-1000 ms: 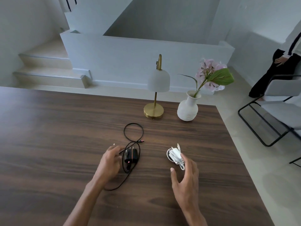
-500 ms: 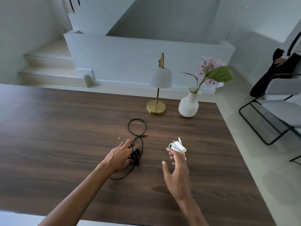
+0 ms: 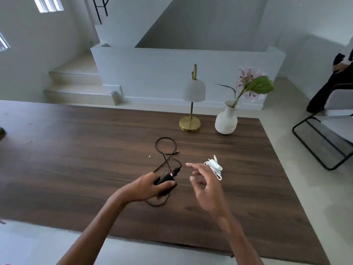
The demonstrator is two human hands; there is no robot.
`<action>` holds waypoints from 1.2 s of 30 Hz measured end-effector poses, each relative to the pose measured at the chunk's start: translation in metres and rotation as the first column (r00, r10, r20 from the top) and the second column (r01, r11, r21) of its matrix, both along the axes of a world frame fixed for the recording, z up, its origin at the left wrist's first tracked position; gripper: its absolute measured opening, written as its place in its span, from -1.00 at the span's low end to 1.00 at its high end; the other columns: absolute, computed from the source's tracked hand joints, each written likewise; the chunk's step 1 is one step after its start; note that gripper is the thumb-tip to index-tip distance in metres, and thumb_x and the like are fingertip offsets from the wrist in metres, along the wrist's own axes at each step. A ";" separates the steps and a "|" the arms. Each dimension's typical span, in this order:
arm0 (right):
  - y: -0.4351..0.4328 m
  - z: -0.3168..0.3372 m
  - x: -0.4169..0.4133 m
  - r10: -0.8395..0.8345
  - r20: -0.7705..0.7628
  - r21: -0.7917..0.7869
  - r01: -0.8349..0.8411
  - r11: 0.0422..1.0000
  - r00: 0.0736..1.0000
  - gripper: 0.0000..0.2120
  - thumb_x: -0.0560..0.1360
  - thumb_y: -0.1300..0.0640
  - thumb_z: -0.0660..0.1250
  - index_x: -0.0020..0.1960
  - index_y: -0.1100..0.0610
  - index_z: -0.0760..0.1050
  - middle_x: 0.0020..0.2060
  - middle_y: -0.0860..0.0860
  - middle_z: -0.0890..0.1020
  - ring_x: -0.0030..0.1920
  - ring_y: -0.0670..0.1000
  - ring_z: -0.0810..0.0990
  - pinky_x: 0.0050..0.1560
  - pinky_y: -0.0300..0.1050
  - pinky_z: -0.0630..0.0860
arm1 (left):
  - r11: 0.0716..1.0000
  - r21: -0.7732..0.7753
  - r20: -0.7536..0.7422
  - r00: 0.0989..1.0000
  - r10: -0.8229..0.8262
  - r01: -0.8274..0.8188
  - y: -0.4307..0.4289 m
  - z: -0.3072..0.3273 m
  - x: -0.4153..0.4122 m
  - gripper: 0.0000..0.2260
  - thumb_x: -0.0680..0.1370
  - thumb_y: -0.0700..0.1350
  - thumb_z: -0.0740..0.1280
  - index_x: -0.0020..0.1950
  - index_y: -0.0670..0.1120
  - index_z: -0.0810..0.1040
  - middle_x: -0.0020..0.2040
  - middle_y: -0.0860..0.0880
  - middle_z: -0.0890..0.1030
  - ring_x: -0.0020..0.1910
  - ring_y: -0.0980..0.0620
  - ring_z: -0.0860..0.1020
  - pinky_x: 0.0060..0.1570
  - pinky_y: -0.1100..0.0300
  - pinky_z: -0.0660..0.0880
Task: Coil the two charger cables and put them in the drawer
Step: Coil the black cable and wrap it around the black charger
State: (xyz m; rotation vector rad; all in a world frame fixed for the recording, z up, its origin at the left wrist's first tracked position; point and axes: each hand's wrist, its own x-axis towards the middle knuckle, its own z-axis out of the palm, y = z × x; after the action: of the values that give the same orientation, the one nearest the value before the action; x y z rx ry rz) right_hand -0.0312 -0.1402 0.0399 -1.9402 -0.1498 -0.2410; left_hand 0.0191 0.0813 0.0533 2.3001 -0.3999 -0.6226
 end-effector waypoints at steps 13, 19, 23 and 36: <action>-0.003 0.048 0.006 0.173 0.000 0.065 -0.173 0.983 0.985 -0.85 0.62 0.13 0.28 -0.01 0.04 0.63 0.03 -0.10 0.69 0.15 -0.07 0.64 0.24 0.06 0.55 | 0.848 -0.504 -0.092 0.965 -0.244 0.166 -0.001 0.067 -0.050 -0.62 0.69 0.00 0.14 -0.02 -0.32 0.49 -0.16 -0.12 0.49 -0.21 -0.06 0.42 -0.18 0.17 0.43; 0.009 0.052 0.018 0.162 -0.005 0.149 -0.160 0.976 0.987 -0.76 0.64 0.17 0.25 -0.16 0.03 0.59 -0.36 0.15 0.58 -0.32 -0.03 0.57 -0.18 -0.16 0.54 | 0.737 -0.673 -0.118 0.975 -0.187 0.060 -0.004 0.058 -0.031 -0.84 0.62 -0.29 0.28 0.09 -0.20 0.66 -0.05 -0.07 0.69 -0.06 0.04 0.63 -0.04 0.22 0.55; 0.025 0.038 0.026 0.112 -0.132 0.195 -0.085 0.977 0.985 -0.76 0.65 0.17 0.23 0.04 -0.03 0.67 -0.39 0.19 0.56 -0.49 0.05 0.46 -0.41 -0.19 0.43 | 0.646 -0.742 -0.184 0.981 0.062 -0.180 -0.007 0.048 -0.013 -0.77 0.57 -0.20 0.37 0.20 -0.21 0.65 0.07 -0.18 0.73 0.03 -0.06 0.70 -0.03 0.17 0.62; 0.054 0.027 0.042 -0.043 -0.127 -0.333 -0.002 0.943 0.991 -0.75 0.61 0.00 0.24 -0.09 0.11 0.60 -0.42 -0.04 0.61 -0.38 -0.04 0.55 -0.22 0.04 0.54 | 0.338 -0.709 -0.367 0.733 0.572 -0.619 -0.015 0.025 0.044 -0.79 0.48 -0.12 0.51 0.10 -0.10 0.72 -0.05 -0.10 0.77 -0.02 0.01 0.74 -0.04 0.18 0.67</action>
State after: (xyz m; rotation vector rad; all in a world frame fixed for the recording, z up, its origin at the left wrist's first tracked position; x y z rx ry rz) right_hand 0.0106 -0.0862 0.0667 -2.2882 -0.0856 -0.1027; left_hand 0.0631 0.0664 0.0781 1.3401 0.2159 -0.0480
